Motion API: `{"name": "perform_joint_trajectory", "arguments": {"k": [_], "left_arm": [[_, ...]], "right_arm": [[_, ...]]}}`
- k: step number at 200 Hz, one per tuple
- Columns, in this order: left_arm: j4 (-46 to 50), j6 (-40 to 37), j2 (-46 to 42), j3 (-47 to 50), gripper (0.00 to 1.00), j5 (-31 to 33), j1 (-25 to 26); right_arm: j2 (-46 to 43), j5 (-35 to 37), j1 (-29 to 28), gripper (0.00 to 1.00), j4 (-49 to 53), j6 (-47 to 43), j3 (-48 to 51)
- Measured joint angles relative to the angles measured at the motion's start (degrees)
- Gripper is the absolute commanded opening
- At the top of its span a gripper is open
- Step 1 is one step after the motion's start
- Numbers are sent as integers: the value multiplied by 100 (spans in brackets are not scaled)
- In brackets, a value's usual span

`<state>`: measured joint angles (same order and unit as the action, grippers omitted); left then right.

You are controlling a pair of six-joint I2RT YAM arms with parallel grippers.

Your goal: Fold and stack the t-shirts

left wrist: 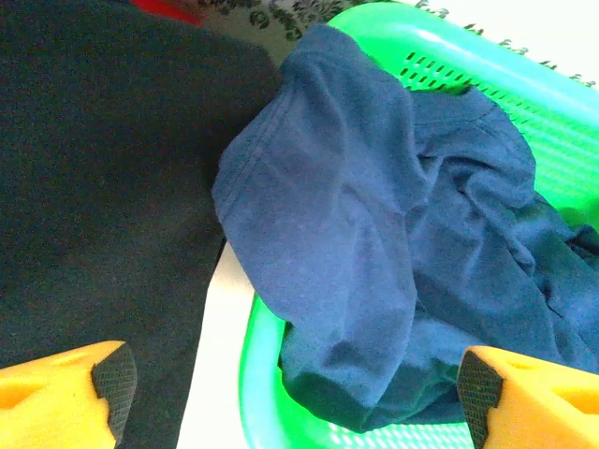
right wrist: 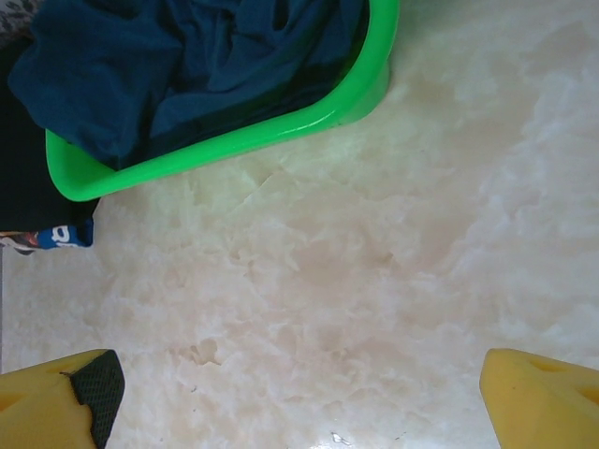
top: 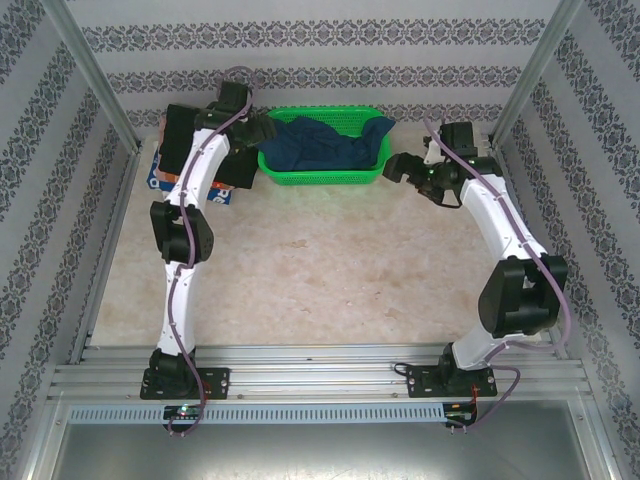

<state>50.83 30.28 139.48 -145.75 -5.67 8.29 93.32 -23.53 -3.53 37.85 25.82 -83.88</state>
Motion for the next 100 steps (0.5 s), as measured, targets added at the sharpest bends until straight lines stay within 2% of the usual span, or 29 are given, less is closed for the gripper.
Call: {"name": "perform_joint_trajectory", "arguments": {"k": [100], "left_arm": [[-402,522,501,-37,79,-17,0]], "right_arm": [[457,-168,-11,98,-142,0,2]]}}
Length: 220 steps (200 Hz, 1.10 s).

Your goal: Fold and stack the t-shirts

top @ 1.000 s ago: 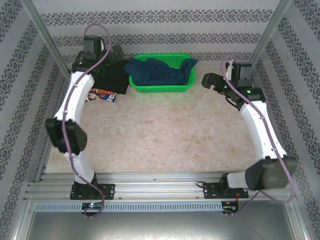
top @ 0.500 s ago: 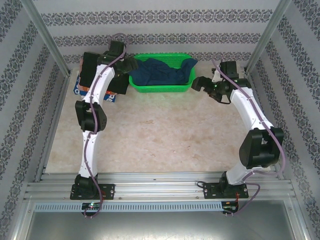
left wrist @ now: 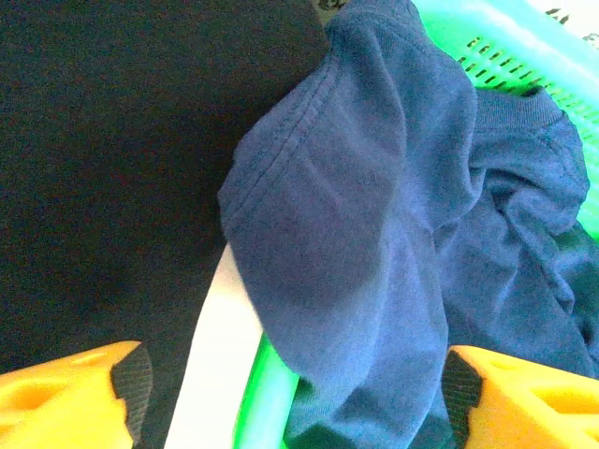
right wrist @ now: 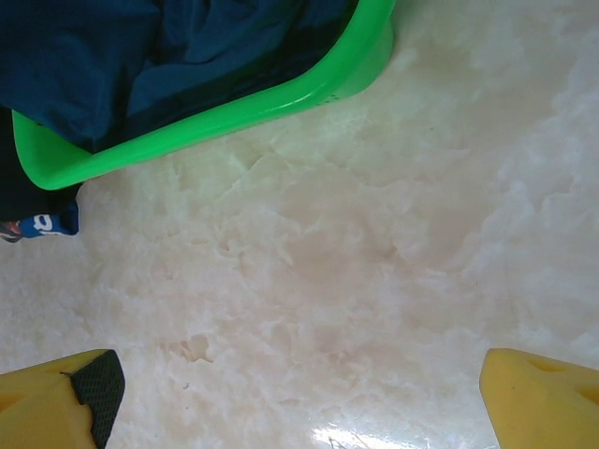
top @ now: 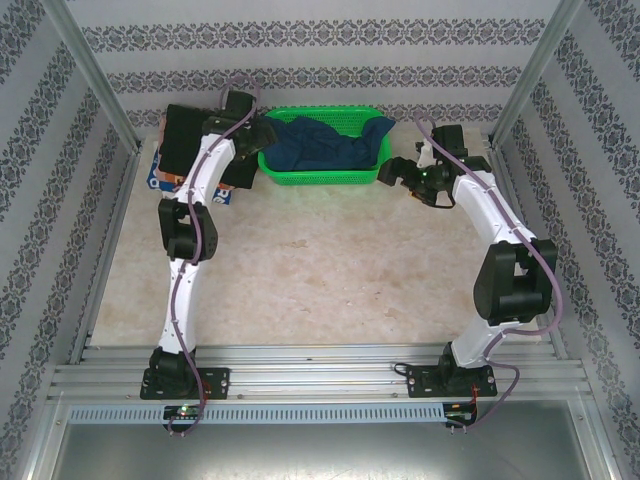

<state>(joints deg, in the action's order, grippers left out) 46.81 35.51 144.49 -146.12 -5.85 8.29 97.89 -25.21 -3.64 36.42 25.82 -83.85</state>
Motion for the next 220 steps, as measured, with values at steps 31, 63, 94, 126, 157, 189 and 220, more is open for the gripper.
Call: {"name": "perform_joint_trajectory", "arguments": {"k": [31,63,94,126,157,189,220], "left_arm": [[-400,168,168,-2,71,-61,0],[-743,267,216,-2,61,-144,-4],[-951,337,216,-4,50,-267,-15],[-1003,354,219,-4,37,-466,-44],[-1005,341,219,-4,5,-649,-87],[-1082,267,219,-4,0,-944,-92],[-1403,275,151,-4,0,-1237,-87]], "right_arm": [[-13,-42,0,98,-109,26,76],[-22,-81,0,98,-216,96,304],[-24,-81,0,98,-262,125,476],[-24,-81,0,98,-332,166,525],[-22,-79,0,98,-433,258,525],[92,-70,9,98,-592,404,511],[479,-57,15,94,-785,710,334]]}}
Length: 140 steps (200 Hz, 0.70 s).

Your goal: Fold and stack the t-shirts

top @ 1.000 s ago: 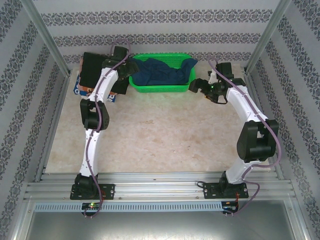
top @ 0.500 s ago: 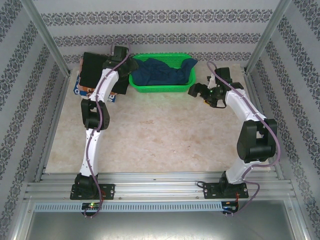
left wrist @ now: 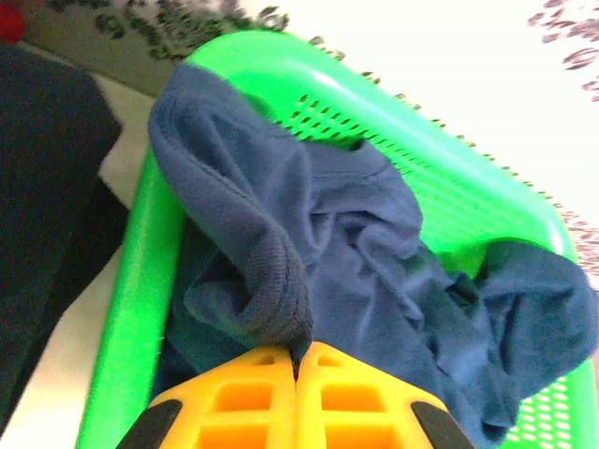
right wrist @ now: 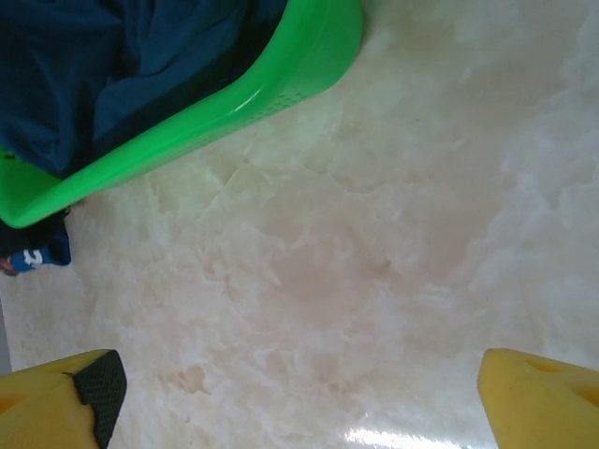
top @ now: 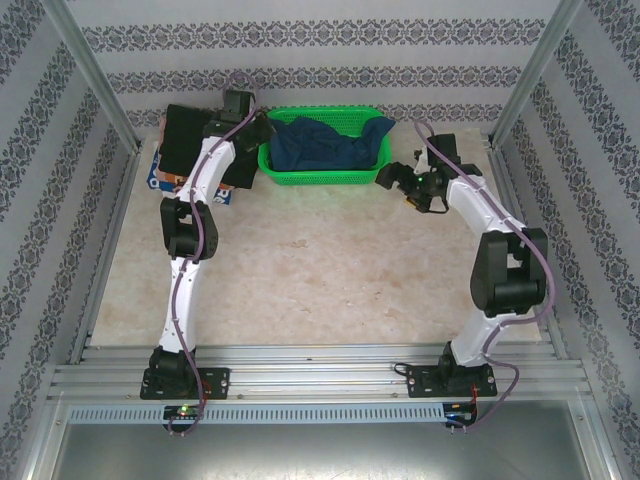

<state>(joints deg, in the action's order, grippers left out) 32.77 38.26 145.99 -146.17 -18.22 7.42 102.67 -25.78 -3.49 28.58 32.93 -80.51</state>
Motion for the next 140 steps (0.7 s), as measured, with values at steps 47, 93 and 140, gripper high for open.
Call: {"name": "perform_joint_trajectory", "arguments": {"k": [47,93,140], "left_arm": [[-413,109,-1113,11,0,-345,28],[-802,79,-2688,-48,0,-426,463],[-664,-358,-3696,-313,0,22,553]], "right_arm": [[789,138,28,89,-487,693,-629],[1707,304,48,79,-1117,1598,-1272],[2485,704,-44,69,-1049,1980,-2256]]}}
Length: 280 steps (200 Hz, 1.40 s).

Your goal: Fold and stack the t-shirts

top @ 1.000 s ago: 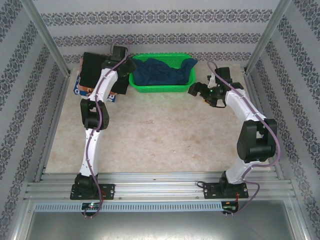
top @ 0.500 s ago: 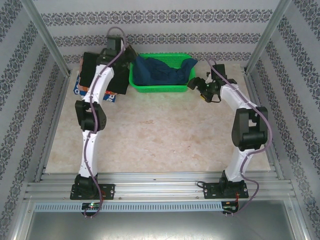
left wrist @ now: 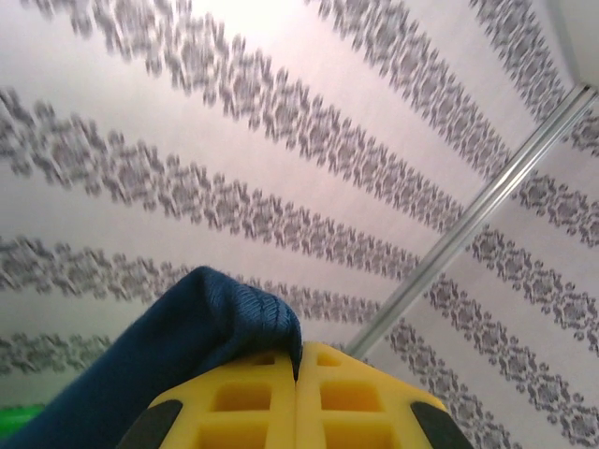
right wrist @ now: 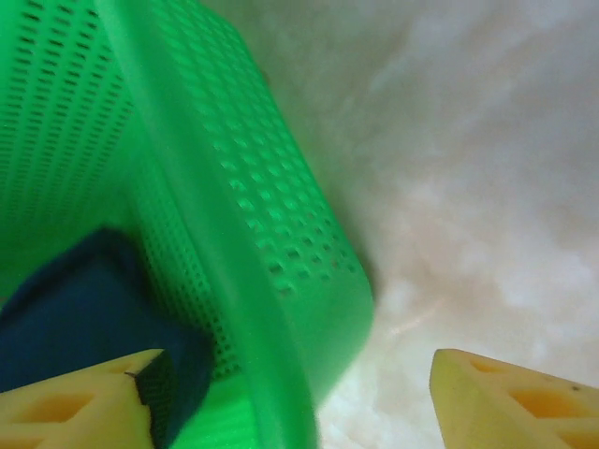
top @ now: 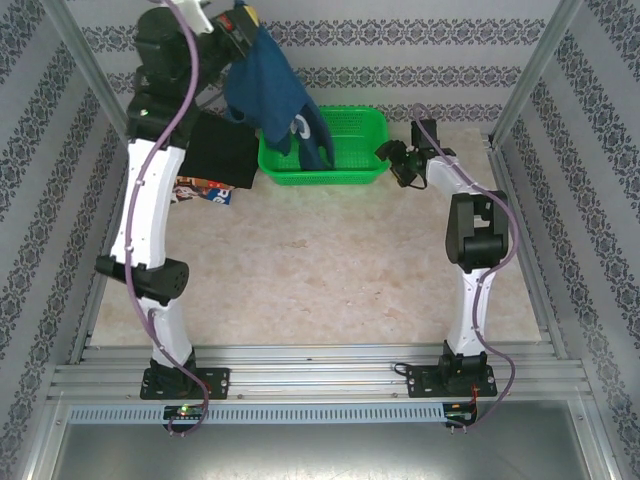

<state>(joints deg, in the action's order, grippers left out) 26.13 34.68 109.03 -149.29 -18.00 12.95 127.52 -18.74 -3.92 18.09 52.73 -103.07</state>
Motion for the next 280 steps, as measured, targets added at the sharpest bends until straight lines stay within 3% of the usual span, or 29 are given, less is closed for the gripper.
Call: {"name": "perform_joint_trajectory", "arguments": {"k": [55,98,133,157,195,226,280], "left_arm": [[116,-280,-992,-59,0,326,-31],[656,-678,-1440,-72,0,490,-31],[1132,-946,-1705,90,0,525,-31],[1241,-1086,-2052,820,0,525,-31],[1150,-1191,-2618,2455,0,522,-31],[981,-1226,-2702,3097,0,520,-31],[378,-1217,-2964,3849,0,431,-31]], "right_arm": [[693,337,-81,44,350,184,-1226],[903,466,-122,42,557,184,-1521],[903,376,-162,20,485,24,-1539],[822,127,-188,10,212,-164,-1443],[144,96,-286,0,-297,-114,-293],[-697,264,-295,0,-732,57,1034],[-3272,1676,129,0,-817,1110,4085]]}}
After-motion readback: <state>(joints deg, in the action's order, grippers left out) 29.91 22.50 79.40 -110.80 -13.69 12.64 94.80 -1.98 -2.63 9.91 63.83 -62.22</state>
